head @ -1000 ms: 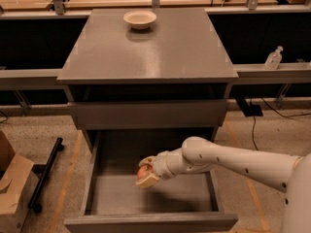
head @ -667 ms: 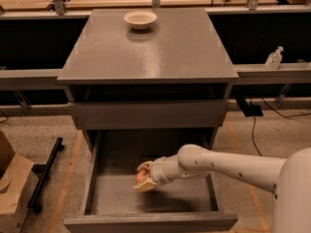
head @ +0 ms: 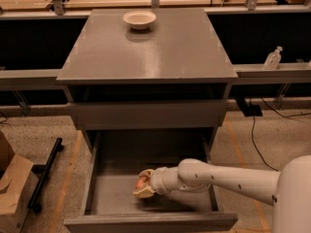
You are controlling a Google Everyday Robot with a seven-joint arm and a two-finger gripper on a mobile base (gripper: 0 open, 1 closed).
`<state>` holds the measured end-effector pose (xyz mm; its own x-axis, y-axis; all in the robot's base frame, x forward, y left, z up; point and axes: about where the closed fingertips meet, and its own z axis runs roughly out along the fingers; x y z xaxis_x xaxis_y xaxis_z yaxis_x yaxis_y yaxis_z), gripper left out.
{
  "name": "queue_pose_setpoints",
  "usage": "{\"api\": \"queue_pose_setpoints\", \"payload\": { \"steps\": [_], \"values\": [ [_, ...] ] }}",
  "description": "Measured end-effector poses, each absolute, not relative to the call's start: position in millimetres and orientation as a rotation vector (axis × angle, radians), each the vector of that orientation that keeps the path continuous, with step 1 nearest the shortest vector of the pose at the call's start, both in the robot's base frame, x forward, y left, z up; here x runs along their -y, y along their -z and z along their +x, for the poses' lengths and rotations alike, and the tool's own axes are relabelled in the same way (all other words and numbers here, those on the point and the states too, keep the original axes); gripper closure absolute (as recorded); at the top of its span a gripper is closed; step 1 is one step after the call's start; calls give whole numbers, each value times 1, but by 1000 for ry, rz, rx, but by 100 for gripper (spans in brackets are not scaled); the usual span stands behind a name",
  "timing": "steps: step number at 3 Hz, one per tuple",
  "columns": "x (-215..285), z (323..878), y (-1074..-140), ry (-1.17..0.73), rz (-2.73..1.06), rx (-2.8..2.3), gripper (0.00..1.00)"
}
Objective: Place apple into middle drawer
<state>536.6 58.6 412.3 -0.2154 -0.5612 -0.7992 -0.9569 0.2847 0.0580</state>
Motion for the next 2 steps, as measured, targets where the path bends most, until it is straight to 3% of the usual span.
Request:
{"api": "queue_pose_setpoints", "payload": {
  "steps": [2],
  "values": [
    [-61,535,-409,-755,-1351,-1885,34]
  ]
}}
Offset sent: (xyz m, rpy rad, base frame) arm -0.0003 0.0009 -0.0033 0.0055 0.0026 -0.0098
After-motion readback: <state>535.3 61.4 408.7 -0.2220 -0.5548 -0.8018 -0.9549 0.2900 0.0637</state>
